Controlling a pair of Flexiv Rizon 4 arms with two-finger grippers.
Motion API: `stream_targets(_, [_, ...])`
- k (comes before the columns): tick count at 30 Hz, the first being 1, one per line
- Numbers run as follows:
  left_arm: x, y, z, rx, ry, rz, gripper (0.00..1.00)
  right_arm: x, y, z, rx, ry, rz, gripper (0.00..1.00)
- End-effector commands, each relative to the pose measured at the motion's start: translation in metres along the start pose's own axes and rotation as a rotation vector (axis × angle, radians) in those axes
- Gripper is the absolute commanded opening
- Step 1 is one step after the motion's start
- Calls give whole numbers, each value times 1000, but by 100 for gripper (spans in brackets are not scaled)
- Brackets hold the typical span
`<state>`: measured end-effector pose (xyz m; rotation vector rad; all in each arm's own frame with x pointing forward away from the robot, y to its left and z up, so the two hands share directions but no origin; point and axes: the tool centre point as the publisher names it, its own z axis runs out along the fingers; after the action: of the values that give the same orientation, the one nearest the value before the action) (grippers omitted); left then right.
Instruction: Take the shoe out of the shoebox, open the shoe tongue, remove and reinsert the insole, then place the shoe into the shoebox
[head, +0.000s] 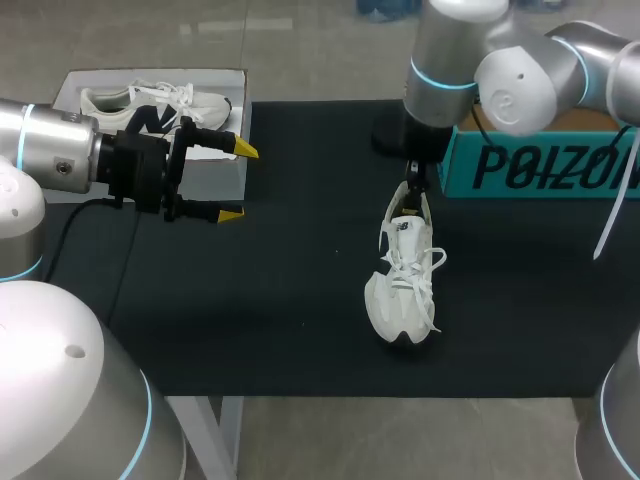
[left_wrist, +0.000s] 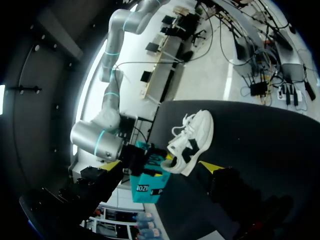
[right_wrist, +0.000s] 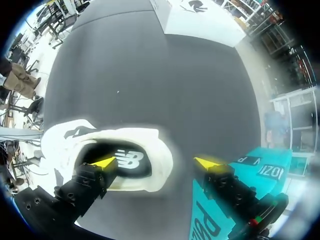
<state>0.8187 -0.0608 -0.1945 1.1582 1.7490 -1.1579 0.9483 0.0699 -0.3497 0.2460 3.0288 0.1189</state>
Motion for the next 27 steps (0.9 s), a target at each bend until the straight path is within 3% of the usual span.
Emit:
stream_targets(1, [0, 0, 0, -1, 3, 0, 100, -2, 1, 7, 6, 4, 1, 100])
stream_targets(4, [0, 0, 0, -1, 3, 0, 100, -2, 1, 9, 8, 6, 2, 100])
stream_targets(6, [0, 0, 0, -1, 3, 0, 100, -2, 1, 10, 9, 8, 1, 62])
stream_targets(7, [0, 0, 0, -1, 3, 0, 100, -2, 1, 10, 11, 9, 2, 49])
stream_targets(15, [0, 0, 0, -1, 3, 0, 100, -2, 1, 11, 18, 6, 7, 35])
stream_targets(21, [0, 0, 0, -1, 3, 0, 100, -4, 0, 8, 20, -4, 11, 33])
stream_targets(27, [0, 0, 0, -1, 3, 0, 100, -3, 0, 5, 21, -14, 12, 10])
